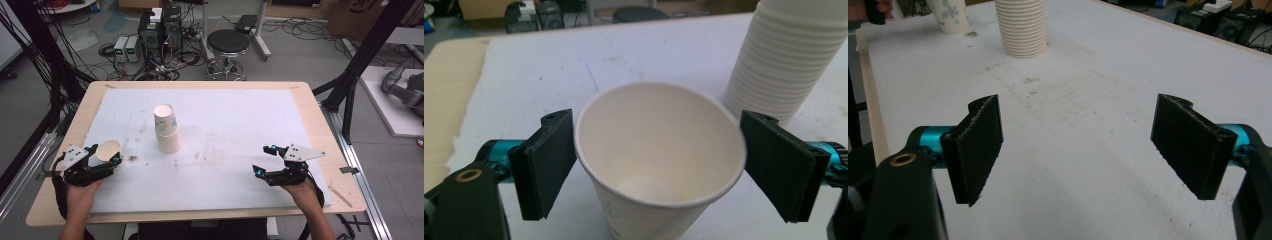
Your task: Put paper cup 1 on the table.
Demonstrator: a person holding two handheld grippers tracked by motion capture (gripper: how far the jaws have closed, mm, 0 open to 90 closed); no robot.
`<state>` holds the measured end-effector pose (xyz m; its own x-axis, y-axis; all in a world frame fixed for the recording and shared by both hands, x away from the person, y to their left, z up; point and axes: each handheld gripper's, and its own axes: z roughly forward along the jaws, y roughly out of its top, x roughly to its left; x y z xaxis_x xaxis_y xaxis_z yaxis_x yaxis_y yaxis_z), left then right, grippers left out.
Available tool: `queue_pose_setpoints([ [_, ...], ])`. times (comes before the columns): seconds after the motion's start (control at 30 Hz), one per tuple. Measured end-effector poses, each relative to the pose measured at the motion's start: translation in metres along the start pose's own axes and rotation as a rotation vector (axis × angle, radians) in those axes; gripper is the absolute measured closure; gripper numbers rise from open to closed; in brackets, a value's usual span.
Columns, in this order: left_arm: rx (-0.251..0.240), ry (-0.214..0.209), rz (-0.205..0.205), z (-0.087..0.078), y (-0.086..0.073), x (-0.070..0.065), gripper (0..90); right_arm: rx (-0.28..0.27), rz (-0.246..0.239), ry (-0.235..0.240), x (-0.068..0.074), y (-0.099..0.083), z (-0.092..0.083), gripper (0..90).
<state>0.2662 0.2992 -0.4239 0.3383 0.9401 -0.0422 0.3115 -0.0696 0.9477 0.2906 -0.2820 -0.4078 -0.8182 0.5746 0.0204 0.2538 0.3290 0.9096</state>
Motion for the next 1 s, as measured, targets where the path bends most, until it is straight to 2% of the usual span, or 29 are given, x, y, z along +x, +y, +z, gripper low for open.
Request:
queue_pose_setpoints([
  [0.2,-0.107,-0.001,0.024,-0.015,0.019,-0.006,16.6,0.003,0.003,0.0,0.0,-0.001,0.0,21.2],
  [0.33,-0.165,-0.037,0.042,-0.019,0.028,-0.016,16.6,0.008,-0.002,-0.002,0.0,-0.001,0.001,21.2],
  [0.47,-0.206,-0.11,0.042,-0.019,0.036,-0.028,16.6,0.008,0.0,-0.014,0.0,0.0,0.0,20.7],
  [0.57,-0.242,-0.217,0.015,-0.014,0.036,-0.036,16.6,0.007,0.004,-0.038,-0.001,-0.001,0.0,20.1],
  [0.7,-0.252,-0.311,0.008,-0.005,0.03,-0.045,16.6,0.0,0.0,-0.056,0.0,0.0,-0.002,20.0],
  [0.77,-0.247,-0.337,0.01,-0.001,0.027,-0.05,16.6,-0.002,0.001,-0.062,0.0,0.001,-0.003,20.0],
  [0.9,-0.238,-0.364,0.031,0.005,0.024,-0.056,16.6,-0.001,0.01,-0.072,0.0,0.0,-0.004,20.0],
  [1.0,-0.241,-0.365,0.051,0.007,0.021,-0.058,16.7,-0.001,0.01,-0.075,0.0,0.001,-0.004,20.0],
])
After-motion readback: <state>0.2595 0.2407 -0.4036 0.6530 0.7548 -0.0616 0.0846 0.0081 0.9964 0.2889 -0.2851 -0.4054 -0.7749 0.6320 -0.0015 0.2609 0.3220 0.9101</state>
